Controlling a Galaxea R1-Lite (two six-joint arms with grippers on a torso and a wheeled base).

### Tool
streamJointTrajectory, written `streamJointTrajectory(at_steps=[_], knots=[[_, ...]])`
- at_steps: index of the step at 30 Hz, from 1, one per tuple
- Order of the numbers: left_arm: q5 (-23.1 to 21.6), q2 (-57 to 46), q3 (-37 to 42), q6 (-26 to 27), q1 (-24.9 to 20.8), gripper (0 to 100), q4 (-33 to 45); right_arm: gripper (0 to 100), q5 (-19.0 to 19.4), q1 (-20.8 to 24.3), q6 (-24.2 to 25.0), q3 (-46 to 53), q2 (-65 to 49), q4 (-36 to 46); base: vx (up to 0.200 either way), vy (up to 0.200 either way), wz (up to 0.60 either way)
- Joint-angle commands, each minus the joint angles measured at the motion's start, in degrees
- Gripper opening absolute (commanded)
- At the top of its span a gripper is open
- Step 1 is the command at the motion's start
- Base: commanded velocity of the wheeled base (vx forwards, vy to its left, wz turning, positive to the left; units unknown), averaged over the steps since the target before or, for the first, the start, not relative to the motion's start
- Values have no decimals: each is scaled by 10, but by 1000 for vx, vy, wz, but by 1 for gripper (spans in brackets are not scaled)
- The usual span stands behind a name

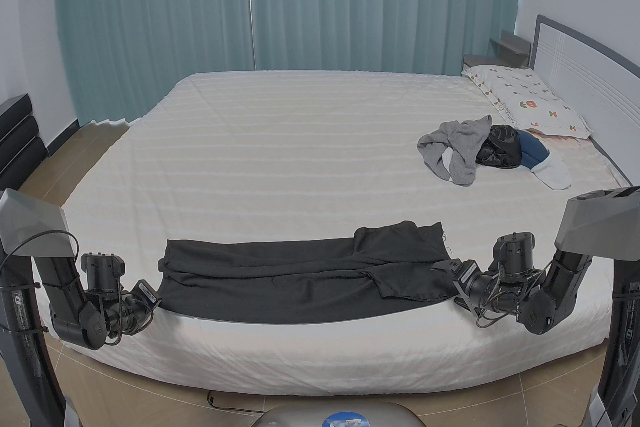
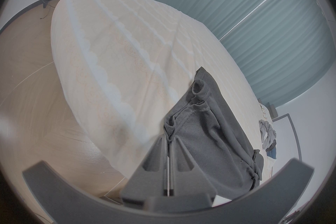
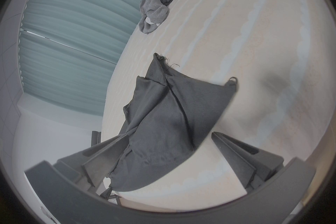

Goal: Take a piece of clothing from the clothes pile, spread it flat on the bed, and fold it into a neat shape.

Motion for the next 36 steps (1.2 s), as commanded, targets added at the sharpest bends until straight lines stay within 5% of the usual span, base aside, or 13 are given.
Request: streamJointTrajectory(at_steps=[1,4,5,36], knots=[[0,1,0,-1,0,0,0,100,-17,7,-6,-24,29,7,0,0,0],[0,1,-1,-1,0,0,0,100,-26,8,-23,-29,38,7,0,0,0],[0,1,-1,-1,0,0,0,0,-26,8,-24,-29,38,7,0,0,0],[-5,-53,1,7,34,0,7,0,-26,27,-38,60,-51,9,0,0,0]])
